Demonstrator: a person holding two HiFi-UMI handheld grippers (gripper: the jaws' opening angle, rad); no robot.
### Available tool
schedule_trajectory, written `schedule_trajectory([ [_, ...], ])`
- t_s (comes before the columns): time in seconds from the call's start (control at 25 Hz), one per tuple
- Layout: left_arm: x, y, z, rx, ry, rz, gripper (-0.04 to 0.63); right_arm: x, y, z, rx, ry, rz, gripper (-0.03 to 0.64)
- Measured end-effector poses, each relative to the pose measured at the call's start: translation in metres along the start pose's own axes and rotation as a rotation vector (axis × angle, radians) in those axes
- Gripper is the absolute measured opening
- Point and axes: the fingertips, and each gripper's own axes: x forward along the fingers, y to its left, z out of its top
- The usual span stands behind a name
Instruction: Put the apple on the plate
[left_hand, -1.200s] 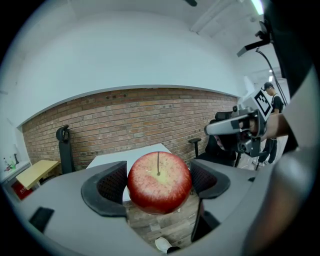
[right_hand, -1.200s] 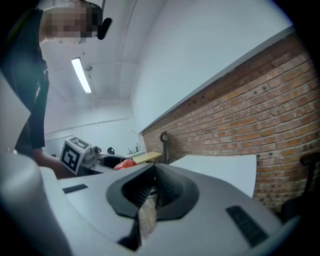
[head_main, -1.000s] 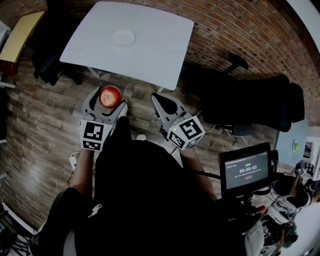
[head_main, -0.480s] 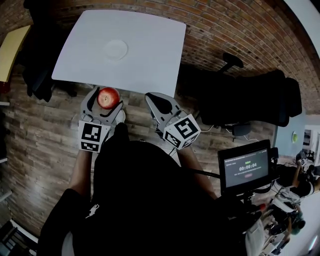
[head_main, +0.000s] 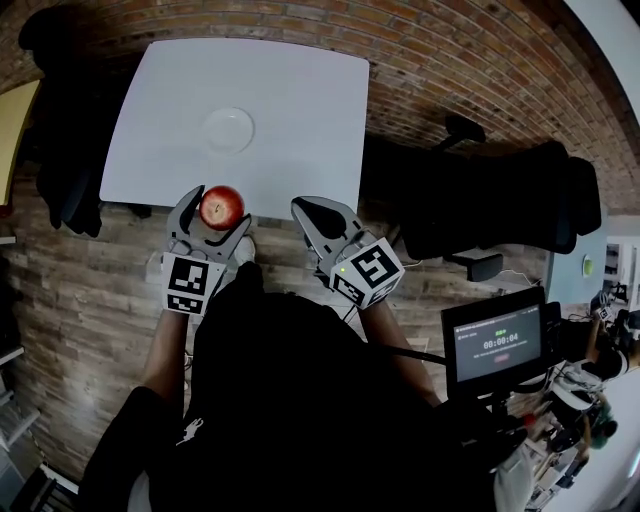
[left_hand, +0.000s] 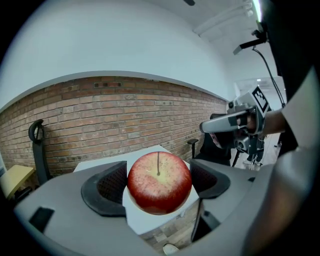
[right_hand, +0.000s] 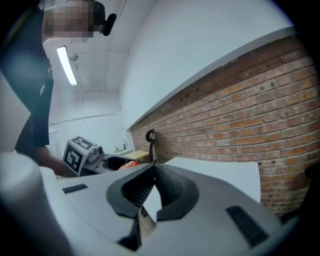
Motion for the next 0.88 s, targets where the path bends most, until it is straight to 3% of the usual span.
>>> schedule_trajectory([
  [0.36,0.033,0.077,0.005,0.008,0.001,-0.041,0.397,0.067,-0.027,0.018,0.01,0.022,-0.051,0.003],
  [0.88,0.071,0.141,-0.006,-0.008,0.007,-0.086,0.397,0.134,-0.051,0.024,0.017,0.04,-0.091,0.003],
])
